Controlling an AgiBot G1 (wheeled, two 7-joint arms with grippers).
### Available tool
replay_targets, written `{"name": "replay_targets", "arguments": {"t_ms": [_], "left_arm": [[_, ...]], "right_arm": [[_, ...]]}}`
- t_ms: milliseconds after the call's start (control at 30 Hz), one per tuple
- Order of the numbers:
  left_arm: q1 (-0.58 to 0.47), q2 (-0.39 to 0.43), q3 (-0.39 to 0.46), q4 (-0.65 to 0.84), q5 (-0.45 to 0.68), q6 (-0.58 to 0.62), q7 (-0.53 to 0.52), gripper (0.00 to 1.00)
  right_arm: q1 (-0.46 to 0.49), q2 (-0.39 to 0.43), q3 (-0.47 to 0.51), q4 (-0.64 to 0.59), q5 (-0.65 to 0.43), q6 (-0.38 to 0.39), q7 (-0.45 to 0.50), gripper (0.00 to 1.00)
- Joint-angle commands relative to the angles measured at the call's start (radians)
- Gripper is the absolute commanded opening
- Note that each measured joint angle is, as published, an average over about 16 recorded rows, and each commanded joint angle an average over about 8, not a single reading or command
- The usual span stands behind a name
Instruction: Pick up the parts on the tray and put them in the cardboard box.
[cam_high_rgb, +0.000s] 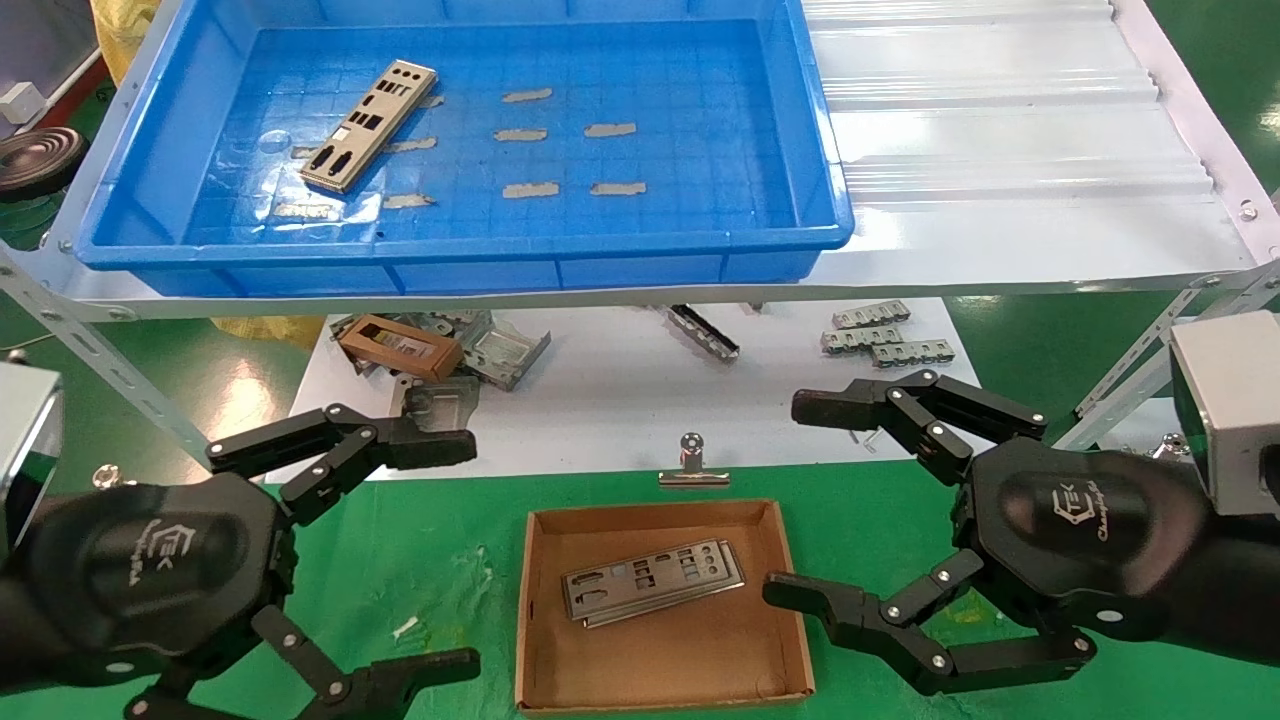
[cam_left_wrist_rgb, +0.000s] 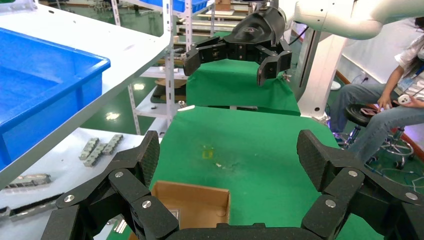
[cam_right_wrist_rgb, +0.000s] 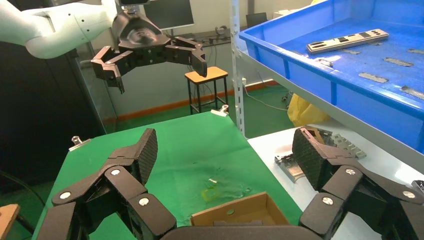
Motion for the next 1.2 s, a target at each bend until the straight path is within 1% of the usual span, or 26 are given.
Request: {"name": "replay_targets", "arguments": {"t_ms": [33, 1200], "left_arm": [[0.000, 0.000, 0.000, 0.000, 0.000, 0.000, 0.000, 1.00], [-0.001, 0.001, 0.001, 0.001, 0.000, 0.000, 0.000, 1.00]], "right_arm": [[0.000, 0.000, 0.000, 0.000, 0.000, 0.000, 0.000, 1.00], [0.000, 0.000, 0.000, 0.000, 0.000, 0.000, 0.000, 1.00]]}}
